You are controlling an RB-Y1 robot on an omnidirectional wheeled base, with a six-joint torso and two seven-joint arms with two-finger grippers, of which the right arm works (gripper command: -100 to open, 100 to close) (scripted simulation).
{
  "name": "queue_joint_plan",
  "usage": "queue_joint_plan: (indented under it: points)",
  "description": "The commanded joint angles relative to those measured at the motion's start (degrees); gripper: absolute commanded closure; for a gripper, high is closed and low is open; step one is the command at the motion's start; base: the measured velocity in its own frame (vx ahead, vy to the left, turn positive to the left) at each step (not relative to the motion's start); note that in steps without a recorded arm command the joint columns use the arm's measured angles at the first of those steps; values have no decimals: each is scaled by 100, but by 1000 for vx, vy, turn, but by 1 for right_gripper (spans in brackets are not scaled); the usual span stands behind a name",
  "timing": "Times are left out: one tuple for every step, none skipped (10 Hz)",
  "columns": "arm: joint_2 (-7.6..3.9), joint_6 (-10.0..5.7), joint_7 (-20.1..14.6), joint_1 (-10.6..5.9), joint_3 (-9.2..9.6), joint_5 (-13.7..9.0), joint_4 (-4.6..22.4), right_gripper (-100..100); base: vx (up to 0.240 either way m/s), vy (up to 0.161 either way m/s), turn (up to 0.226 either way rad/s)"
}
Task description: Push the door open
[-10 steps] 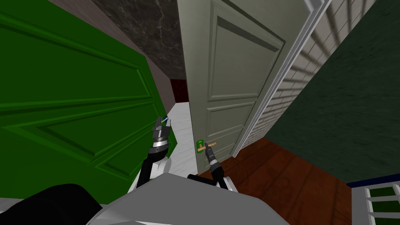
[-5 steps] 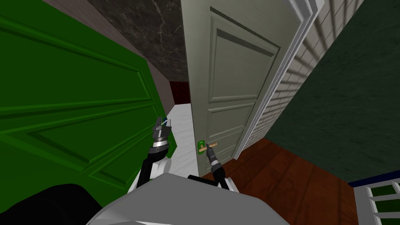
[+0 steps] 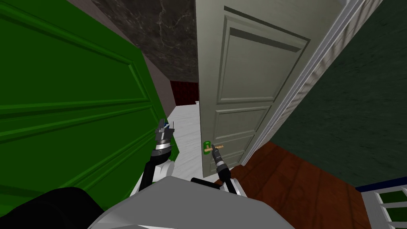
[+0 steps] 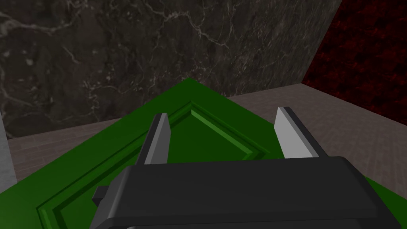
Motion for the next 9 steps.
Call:
queue_joint_plan:
  points:
    - [16,17,47,-66,-215,-48,26,100,134,158,-84]
    - [23,24,59,-85,-274,-67,40,100,139,164,-106]
    - [31,31,71,-104,-332,-85,54,100,103,121,-67]
    - [43,39,84,-124,-393,-104,69,100,77,100,-45]
    - [55,47,96,-144,-454,-123,83,100,79,102,-54]
    - [69,55,108,-164,-514,-142,98,100,87,101,-77]
    - [86,62,120,-184,-575,-161,112,100,94,89,-100]
    - [102,70,133,-204,-635,-180,127,100,87,101,-92]
    - [122,77,145,-224,-695,-199,141,100,84,94,-71]
